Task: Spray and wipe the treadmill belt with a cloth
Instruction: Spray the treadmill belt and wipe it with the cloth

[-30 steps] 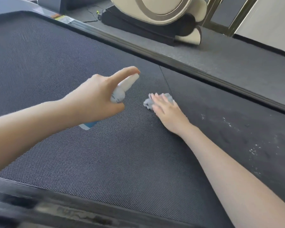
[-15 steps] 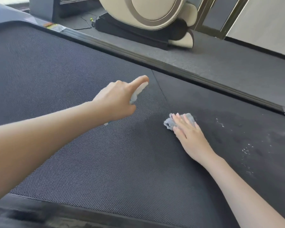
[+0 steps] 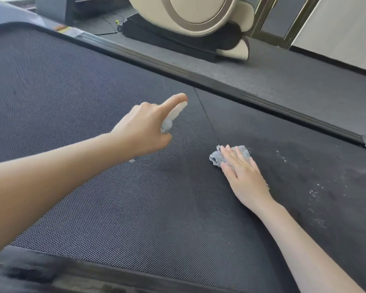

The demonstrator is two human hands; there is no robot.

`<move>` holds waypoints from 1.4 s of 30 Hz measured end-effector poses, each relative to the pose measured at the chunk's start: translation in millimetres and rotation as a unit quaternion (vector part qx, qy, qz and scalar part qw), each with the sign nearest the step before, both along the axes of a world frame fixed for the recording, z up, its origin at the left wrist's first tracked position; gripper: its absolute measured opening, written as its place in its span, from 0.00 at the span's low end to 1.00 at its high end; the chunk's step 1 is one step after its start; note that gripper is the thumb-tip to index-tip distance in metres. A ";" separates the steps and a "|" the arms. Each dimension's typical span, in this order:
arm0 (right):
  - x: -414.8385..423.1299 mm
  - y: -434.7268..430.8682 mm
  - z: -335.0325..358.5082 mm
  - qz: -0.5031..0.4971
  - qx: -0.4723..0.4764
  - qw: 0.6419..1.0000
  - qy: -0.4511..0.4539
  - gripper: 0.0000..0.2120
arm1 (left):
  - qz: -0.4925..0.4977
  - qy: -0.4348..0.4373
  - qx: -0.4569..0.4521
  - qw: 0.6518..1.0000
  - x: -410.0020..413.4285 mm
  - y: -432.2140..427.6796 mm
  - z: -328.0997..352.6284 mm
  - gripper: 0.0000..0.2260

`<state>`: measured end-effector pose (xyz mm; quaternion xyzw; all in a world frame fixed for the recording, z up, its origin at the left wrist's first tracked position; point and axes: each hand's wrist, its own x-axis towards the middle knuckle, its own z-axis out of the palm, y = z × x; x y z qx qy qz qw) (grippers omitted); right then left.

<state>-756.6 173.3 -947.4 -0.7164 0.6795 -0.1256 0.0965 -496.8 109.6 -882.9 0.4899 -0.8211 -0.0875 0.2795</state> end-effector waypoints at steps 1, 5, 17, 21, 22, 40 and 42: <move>-0.3 0.0 0.1 0.000 0.001 1.000 -0.001 0.22 | 0.000 0.011 0.003 1.000 1.3 1.9 -0.3 0.35; 2.4 -5.2 4.0 0.000 0.013 1.000 -0.016 0.22 | 0.023 0.034 0.005 0.999 11.8 8.6 1.2 0.34; 84.1 -73.0 13.2 0.105 0.012 0.994 0.020 0.23 | -0.008 0.012 -0.004 1.000 34.5 18.1 13.5 0.34; 77.3 3.1 11.2 0.225 -0.003 0.974 -0.019 0.24 | 0.005 0.019 -0.003 1.000 45.1 17.0 12.8 0.35; 71.7 12.9 11.4 0.230 0.001 0.973 -0.016 0.25 | 0.008 0.021 -0.001 1.000 47.3 17.0 12.4 0.35; 32.7 48.6 17.1 0.205 0.035 0.978 -0.002 0.24 | 0.000 0.038 -0.007 0.999 41.3 19.8 19.0 0.34; 32.4 46.8 16.9 0.194 0.046 0.980 0.004 0.24 | -0.015 0.032 -0.013 0.999 39.3 20.4 18.1 0.35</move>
